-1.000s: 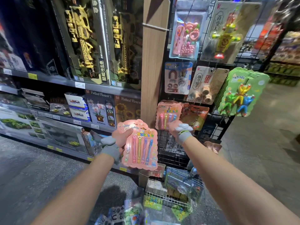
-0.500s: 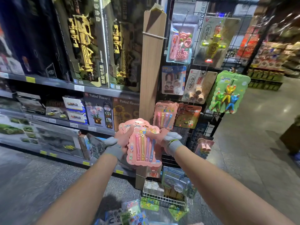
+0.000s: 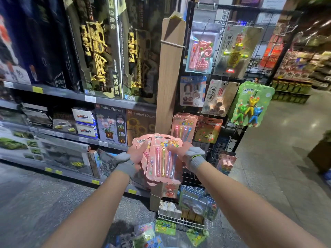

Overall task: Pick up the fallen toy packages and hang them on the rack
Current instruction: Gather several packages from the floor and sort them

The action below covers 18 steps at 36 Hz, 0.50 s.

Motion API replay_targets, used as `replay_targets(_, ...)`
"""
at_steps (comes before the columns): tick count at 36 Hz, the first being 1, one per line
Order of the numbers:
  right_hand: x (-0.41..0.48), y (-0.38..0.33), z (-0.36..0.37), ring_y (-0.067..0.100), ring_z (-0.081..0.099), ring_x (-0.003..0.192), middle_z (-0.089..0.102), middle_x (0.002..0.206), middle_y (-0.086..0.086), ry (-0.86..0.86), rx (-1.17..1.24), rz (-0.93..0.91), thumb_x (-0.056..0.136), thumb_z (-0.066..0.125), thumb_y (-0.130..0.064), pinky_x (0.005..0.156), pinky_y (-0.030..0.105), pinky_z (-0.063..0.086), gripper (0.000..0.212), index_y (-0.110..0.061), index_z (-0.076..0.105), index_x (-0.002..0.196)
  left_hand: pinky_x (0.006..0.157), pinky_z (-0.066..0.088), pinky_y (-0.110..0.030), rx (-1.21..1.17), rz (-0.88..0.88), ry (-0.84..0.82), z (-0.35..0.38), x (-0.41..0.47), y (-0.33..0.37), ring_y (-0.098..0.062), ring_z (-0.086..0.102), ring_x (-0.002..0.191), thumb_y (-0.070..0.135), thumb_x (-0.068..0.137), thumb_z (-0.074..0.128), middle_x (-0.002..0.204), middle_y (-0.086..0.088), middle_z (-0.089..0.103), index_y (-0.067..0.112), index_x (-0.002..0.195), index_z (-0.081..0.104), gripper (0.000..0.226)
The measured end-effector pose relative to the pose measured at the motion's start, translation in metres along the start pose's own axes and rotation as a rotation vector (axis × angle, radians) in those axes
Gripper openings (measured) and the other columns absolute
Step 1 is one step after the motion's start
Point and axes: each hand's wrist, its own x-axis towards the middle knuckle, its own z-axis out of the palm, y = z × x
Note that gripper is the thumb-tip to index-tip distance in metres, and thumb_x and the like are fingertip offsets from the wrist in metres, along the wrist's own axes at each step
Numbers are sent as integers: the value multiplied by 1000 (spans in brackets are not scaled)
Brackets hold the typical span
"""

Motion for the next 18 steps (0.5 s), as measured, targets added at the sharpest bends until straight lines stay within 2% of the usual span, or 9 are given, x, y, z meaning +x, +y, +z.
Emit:
replay_targets(1, -5, -2, -3, 27, 66, 92, 67, 109, 8, 18, -16, 15, 39, 69, -82, 80, 43, 57, 109, -10, 55, 119, 86, 56, -53, 41, -21, -4, 0, 3, -2, -37, 69, 94, 79, 61, 70, 105, -18, 71, 6, 106, 67, 86)
replay_targets(2, -5, -3, -5, 26, 66, 92, 67, 108, 8, 23, -28, 12, 44, 70, -80, 82, 41, 56, 103, -11, 56, 119, 83, 57, -50, 78, -22, 23, -2, -1, 0, -36, 69, 93, 76, 66, 68, 104, -18, 71, 5, 107, 67, 83)
replay_targets(4, -8, -5, -10, 28, 66, 98, 67, 111, 8, 21, -41, -11, 61, 75, -68, 84, 34, 53, 85, -10, 58, 121, 79, 58, -47, 64, 2, 55, 0, -28, 19, -35, 69, 92, 78, 64, 68, 104, -16, 71, 2, 112, 67, 90)
replay_targets(6, -6, -4, -14, 25, 68, 91, 70, 102, 5, 39, -38, -4, 58, 73, -71, 82, 36, 56, 83, -12, 62, 115, 74, 56, -37, 96, 28, 40, 2, -46, 33, -30, 66, 90, 63, 82, 66, 107, -13, 69, 0, 115, 65, 71)
replay_targets(8, -3, -3, -17, 23, 68, 82, 71, 92, 5, 58, -74, 7, 56, 71, -75, 79, 42, 58, 80, -14, 62, 107, 70, 47, -29, 140, 46, 34, 3, -59, 42, -27, 60, 89, 48, 95, 56, 108, -14, 65, 3, 119, 63, 51)
replay_targets(11, 1, -3, -20, 24, 66, 80, 69, 94, 7, 66, -65, 31, 55, 72, -74, 75, 43, 58, 83, -15, 57, 112, 76, 44, -31, 91, 54, 37, 6, -66, 46, -25, 55, 92, 36, 100, 53, 115, -14, 63, 0, 124, 59, 44)
replay_targets(14, 7, 0, -22, 24, 65, 86, 67, 103, 6, 82, -31, 17, 49, 72, -73, 77, 45, 58, 94, -17, 51, 122, 65, 46, -27, 65, 49, 40, 9, -73, 53, -24, 53, 95, 27, 101, 51, 118, -14, 59, -3, 127, 55, 40)
replay_targets(15, 9, 0, -23, 24, 64, 88, 66, 106, 5, 88, -17, 20, 53, 74, -70, 78, 44, 58, 92, -18, 50, 125, 62, 47, -27, 61, 36, 45, 10, -74, 55, -25, 55, 97, 26, 100, 52, 118, -14, 60, -3, 126, 55, 39)
replay_targets(18, 5, -2, -27, 25, 61, 97, 62, 117, 6, 113, 32, 17, 71, 78, -54, 81, 43, 56, 81, -16, 45, 135, 66, 51, -30, 31, 3, 57, 11, -74, 58, -31, 60, 108, 26, 100, 53, 120, -13, 60, -2, 126, 54, 39)
